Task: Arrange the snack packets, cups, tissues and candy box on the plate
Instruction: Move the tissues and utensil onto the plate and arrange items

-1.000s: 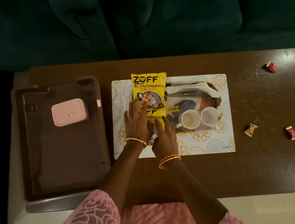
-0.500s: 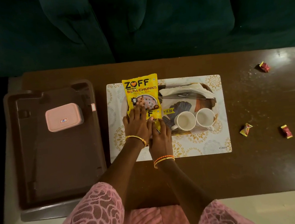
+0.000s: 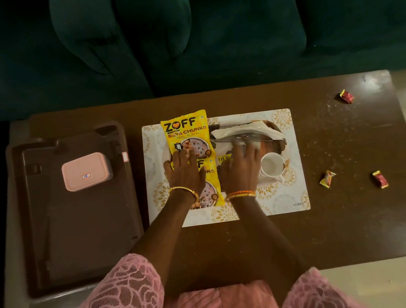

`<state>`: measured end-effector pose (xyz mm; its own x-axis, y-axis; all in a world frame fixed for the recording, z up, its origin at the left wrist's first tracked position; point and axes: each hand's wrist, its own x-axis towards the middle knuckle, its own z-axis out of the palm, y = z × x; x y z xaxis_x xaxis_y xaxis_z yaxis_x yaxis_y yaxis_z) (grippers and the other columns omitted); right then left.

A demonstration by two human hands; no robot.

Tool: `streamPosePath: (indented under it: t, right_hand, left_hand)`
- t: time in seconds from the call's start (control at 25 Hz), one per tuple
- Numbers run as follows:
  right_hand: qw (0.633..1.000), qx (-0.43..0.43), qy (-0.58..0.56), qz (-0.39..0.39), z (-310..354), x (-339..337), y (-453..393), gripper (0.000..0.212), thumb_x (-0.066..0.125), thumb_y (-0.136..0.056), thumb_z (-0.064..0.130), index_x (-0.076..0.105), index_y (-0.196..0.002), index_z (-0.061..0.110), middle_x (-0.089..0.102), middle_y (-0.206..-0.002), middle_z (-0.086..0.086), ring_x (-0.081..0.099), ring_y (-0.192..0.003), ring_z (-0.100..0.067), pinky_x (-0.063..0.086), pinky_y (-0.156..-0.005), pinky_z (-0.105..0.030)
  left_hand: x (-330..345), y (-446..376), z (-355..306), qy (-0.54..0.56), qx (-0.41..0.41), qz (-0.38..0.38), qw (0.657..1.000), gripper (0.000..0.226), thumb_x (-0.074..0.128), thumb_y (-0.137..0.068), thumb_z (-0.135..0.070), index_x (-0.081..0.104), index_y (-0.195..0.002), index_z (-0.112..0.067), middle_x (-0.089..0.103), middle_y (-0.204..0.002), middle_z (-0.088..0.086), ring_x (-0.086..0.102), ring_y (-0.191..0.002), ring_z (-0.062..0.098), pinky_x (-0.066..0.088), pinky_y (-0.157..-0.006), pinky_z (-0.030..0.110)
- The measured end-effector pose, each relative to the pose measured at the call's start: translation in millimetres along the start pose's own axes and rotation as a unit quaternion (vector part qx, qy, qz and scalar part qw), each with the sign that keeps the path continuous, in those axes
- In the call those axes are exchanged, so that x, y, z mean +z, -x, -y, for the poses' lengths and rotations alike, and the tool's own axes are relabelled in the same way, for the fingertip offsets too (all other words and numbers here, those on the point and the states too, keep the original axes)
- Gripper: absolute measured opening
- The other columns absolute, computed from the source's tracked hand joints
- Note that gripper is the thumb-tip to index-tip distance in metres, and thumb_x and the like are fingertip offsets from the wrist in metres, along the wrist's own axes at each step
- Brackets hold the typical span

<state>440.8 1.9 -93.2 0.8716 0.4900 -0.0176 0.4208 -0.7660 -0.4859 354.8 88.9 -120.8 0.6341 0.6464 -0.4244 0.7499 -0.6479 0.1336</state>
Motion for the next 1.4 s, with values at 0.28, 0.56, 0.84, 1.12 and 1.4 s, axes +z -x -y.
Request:
streamPosePath:
  t: [0.28,0.56,0.84,1.12,1.4]
  right_hand:
    - [0.962,-0.042,0.150,0.223,-38.4,-22.0,-98.5,0.057,0.060,-0.078,0.000,0.044,-0.130,0.017,0.049,-0.135,-0.016,0.033,-0.131,-0.039,0.020,-0.109,-0.060]
    - [0.961,-0.079,0.105,0.243,-47.9,-16.6,-92.8,0.042,0.055,-0.081,-0.003,0.058,-0.117,0.018,0.058,-0.121,-0.015,0.042,-0.121,-0.040,0.032,-0.101,-0.057]
    - [0.958,-0.080,0.119,0.247,-44.4,-25.1,-86.3,0.045,0.055,-0.081,-0.001,0.053,-0.122,0.018,0.050,-0.130,-0.015,0.033,-0.128,-0.039,0.022,-0.107,-0.059]
    - [0.974,-0.055,0.116,0.189,-40.4,-29.1,-74.1,0.047,0.059,-0.082,0.007,0.050,-0.127,0.019,0.045,-0.133,-0.017,0.033,-0.129,-0.038,0.025,-0.106,-0.058]
    - [0.976,-0.031,0.085,0.198,-42.8,-21.8,-78.4,0.046,0.068,-0.079,0.011,0.053,-0.123,0.013,0.048,-0.128,-0.020,0.036,-0.124,-0.042,0.032,-0.102,-0.058]
  left_hand:
    - [13.3,23.3,6.0,-0.002,0.005,0.080,0.997,0.094,0.057,-0.077,-0.060,0.012,-0.149,-0.020,0.005,-0.159,0.012,0.004,-0.147,0.033,0.012,-0.113,0.057]
    - [16.2,17.0,10.6,-0.023,0.009,0.097,0.995,0.092,0.061,-0.078,-0.055,0.010,-0.149,-0.025,0.001,-0.160,0.010,-0.001,-0.147,0.034,0.012,-0.113,0.058]
    - [7.9,19.0,10.4,-0.015,0.013,0.102,0.995,0.089,0.064,-0.080,-0.047,0.013,-0.148,-0.022,0.007,-0.159,0.012,0.008,-0.146,0.035,0.021,-0.112,0.054]
    - [-4.5,30.5,7.1,0.053,0.000,0.078,0.996,0.075,0.058,-0.087,-0.034,0.018,-0.147,-0.015,0.015,-0.156,0.015,0.015,-0.144,0.036,0.030,-0.112,0.048]
    - [3.5,22.7,6.6,0.029,0.024,0.083,0.996,0.073,0.055,-0.089,-0.039,0.018,-0.147,-0.016,0.016,-0.158,0.010,0.015,-0.145,0.031,0.027,-0.113,0.048]
